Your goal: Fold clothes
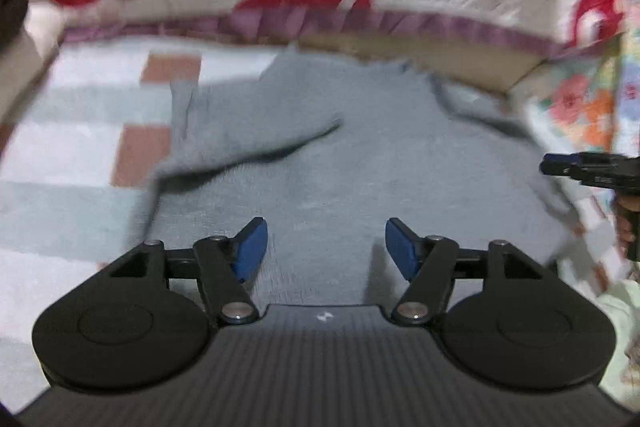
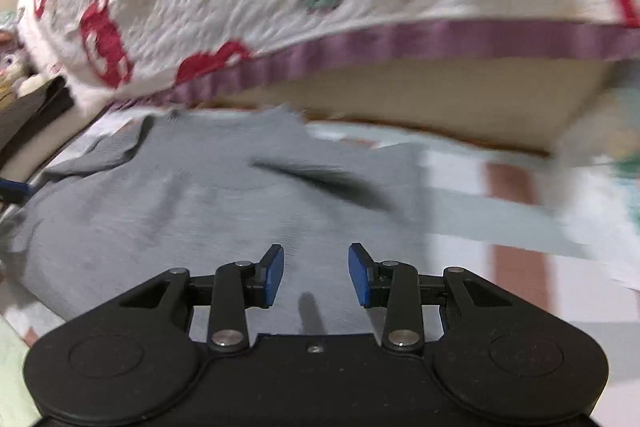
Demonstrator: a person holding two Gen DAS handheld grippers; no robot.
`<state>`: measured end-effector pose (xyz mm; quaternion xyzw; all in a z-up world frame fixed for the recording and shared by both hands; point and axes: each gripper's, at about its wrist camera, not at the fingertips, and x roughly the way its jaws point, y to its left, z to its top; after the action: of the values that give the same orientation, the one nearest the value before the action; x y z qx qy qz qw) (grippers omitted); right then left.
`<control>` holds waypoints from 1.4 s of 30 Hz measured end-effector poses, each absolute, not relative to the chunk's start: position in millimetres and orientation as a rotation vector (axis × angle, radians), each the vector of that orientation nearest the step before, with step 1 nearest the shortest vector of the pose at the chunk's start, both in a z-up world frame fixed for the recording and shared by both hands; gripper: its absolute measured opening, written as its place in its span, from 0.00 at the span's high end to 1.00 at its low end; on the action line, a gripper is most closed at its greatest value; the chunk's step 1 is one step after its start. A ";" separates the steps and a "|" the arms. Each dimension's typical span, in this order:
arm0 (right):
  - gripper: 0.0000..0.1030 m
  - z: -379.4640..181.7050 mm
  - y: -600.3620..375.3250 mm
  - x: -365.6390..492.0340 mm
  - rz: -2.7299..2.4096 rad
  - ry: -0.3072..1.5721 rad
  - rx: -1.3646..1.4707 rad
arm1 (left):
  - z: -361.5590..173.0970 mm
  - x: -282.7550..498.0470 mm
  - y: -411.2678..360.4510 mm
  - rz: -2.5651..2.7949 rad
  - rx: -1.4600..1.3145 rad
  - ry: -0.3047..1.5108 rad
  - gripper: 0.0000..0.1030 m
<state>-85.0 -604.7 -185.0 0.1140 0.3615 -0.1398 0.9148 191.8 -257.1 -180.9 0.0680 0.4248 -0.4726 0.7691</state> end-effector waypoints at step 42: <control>0.40 -220.6 -594.9 -221.5 -0.570 0.479 0.889 | -180.1 106.4 -307.8 -1.014 0.375 0.863 0.28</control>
<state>-221.5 -594.9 -220.6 0.4201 0.2262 -0.2695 0.8365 106.4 -307.8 -180.1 0.1730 0.3981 -0.4674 0.7701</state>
